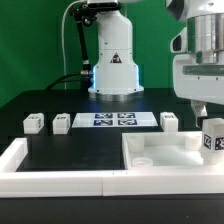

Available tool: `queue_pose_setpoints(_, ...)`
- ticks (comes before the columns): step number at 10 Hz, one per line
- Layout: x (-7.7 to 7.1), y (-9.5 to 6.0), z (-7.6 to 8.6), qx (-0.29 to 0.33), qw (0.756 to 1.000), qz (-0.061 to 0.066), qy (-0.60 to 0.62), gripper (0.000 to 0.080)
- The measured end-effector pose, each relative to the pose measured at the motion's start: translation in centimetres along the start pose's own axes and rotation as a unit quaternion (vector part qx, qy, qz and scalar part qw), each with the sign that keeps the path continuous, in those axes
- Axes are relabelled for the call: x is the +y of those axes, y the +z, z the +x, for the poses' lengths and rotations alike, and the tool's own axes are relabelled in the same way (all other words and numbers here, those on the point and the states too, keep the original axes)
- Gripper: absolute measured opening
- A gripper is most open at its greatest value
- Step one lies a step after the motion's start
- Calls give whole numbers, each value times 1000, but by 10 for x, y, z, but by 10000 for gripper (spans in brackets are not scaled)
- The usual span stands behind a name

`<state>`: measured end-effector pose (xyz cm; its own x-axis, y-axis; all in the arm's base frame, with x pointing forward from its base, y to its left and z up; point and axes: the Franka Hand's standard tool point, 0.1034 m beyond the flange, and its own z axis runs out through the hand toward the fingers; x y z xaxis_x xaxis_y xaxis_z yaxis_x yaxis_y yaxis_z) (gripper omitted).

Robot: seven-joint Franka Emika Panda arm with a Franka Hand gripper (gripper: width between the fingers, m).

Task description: Assemble square table

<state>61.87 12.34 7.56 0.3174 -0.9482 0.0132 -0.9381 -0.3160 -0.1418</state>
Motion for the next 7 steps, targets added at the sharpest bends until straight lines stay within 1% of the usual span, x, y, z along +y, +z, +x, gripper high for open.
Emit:
queue_pose_setpoints(1,0,0,0,0,999,0,-49,646)
queue_pose_setpoints(4,0,0,0,1,985,1,-174,649)
queue_pose_setpoints(6,0,0,0,1,967,1,-254,649)
queue_pose_setpoints(7,0,0,0,2,954,0,-301,649)
